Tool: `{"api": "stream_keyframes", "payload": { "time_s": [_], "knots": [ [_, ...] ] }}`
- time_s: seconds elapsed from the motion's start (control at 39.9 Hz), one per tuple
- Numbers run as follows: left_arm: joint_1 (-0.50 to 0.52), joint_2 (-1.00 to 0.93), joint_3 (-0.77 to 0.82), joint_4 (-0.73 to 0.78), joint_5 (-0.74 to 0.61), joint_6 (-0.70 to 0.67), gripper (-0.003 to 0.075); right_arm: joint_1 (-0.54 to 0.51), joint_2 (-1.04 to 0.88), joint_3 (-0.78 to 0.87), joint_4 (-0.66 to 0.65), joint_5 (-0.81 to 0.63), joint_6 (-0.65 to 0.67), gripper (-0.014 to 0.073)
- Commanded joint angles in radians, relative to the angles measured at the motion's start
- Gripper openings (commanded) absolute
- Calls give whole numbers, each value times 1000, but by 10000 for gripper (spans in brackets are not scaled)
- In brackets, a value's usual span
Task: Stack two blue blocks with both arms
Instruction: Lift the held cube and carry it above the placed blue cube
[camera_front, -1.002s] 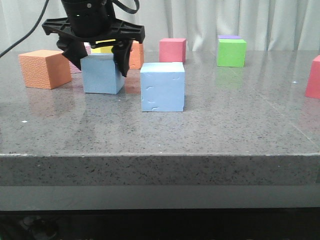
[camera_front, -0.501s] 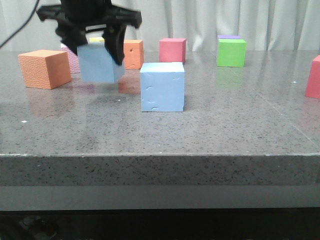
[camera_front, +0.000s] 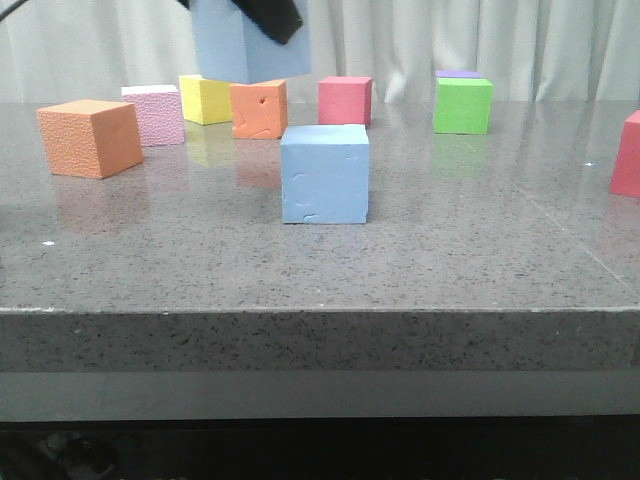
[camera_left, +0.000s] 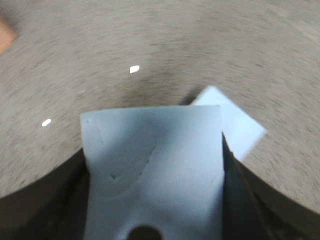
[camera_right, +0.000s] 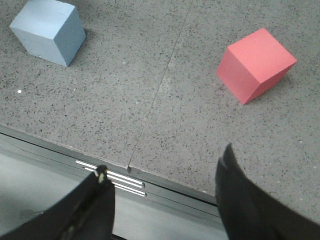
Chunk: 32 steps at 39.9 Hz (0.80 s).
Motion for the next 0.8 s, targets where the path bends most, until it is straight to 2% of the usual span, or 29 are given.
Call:
{"api": "stream_keyframes", "payload": {
  "time_s": [0.0, 0.23, 0.78],
  "knots": [
    [-2, -54, -34, -109, 5, 193, 326, -5, -3, -25, -18, -65, -1, 454],
    [-19, -20, -35, -170, 37, 394, 326, -5, -3, -25, -18, -65, -1, 454],
    [-54, 32, -36, -181, 21, 585, 326, -5, -3, -25, -18, -65, -1, 454]
  ]
}}
